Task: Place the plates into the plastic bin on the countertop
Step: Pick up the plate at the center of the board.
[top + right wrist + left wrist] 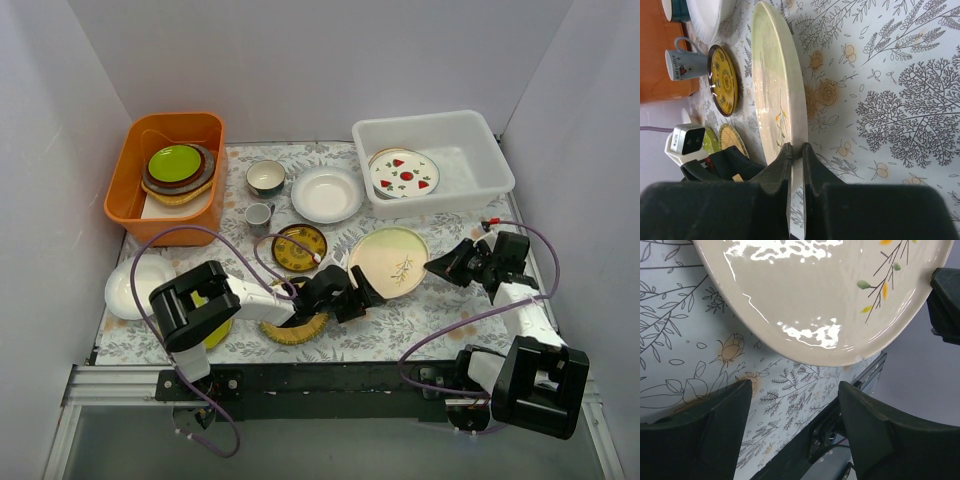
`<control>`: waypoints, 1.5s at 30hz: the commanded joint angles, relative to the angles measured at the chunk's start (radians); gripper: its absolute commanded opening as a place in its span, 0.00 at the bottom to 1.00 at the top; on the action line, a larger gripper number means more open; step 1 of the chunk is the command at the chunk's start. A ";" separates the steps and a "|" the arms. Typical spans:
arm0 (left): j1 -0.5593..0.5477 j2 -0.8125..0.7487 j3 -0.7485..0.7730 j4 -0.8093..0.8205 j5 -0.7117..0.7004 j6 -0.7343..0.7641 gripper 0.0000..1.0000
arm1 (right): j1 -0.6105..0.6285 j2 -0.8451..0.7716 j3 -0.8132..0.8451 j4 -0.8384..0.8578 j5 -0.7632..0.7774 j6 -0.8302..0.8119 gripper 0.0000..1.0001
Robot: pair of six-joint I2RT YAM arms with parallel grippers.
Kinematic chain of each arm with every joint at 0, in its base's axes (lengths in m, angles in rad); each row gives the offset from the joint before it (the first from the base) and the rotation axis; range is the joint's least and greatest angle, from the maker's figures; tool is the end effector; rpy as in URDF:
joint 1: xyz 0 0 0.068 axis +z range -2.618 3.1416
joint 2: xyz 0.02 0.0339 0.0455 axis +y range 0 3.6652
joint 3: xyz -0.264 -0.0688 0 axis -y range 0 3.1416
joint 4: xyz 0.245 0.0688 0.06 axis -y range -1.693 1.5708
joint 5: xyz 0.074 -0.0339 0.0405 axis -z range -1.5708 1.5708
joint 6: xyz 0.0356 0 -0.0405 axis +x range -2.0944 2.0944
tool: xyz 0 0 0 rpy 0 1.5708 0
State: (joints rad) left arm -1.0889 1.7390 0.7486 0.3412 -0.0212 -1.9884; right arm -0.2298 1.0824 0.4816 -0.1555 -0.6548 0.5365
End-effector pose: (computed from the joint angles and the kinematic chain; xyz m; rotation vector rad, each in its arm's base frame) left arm 0.1564 -0.2974 0.1355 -1.2182 2.4899 -1.3745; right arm 0.2060 -0.0259 0.1875 0.5423 2.2386 0.9151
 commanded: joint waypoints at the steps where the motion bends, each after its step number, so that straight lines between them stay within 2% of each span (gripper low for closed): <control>1: -0.019 0.011 -0.070 0.162 -0.085 -0.257 0.69 | -0.005 -0.058 -0.006 0.056 -0.109 0.065 0.01; 12: -0.042 0.132 -0.103 0.393 -0.151 -0.388 0.68 | -0.006 -0.141 -0.090 0.039 -0.135 0.083 0.01; 16: -0.046 0.171 -0.106 0.452 -0.161 -0.415 0.65 | -0.006 -0.159 -0.101 0.005 -0.137 0.060 0.01; 19: -0.048 0.186 -0.118 0.486 -0.161 -0.426 0.55 | -0.006 -0.170 -0.107 -0.022 -0.140 0.040 0.01; 20: -0.048 0.192 -0.120 0.502 -0.154 -0.426 0.48 | -0.006 -0.173 -0.113 -0.033 -0.141 0.037 0.01; 23: -0.048 0.197 -0.115 0.506 -0.146 -0.421 0.37 | -0.006 -0.183 -0.124 -0.047 -0.144 0.022 0.01; 24: -0.048 0.197 -0.114 0.504 -0.141 -0.420 0.30 | -0.006 -0.187 -0.129 -0.062 -0.143 0.010 0.01; 28: -0.049 0.192 -0.121 0.512 -0.140 -0.417 0.23 | -0.006 -0.197 -0.149 -0.084 -0.144 -0.010 0.01; 35: -0.051 0.185 -0.124 0.496 -0.126 -0.423 0.00 | -0.006 -0.182 -0.164 -0.096 -0.144 -0.049 0.01; 40: -0.051 0.198 -0.140 0.548 -0.115 -0.451 0.00 | -0.006 -0.133 -0.187 -0.079 -0.152 -0.075 0.03; 43: -0.052 0.208 -0.152 0.614 -0.109 -0.463 0.00 | -0.008 -0.107 -0.204 -0.058 -0.158 -0.084 0.09; 45: -0.052 0.214 -0.155 0.634 -0.105 -0.464 0.00 | -0.006 -0.098 -0.218 -0.039 -0.157 -0.084 0.20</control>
State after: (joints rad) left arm -1.1259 1.9415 0.6014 0.9165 -0.1593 -2.0483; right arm -0.2539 0.9676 0.2897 -0.2214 -0.6403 0.4648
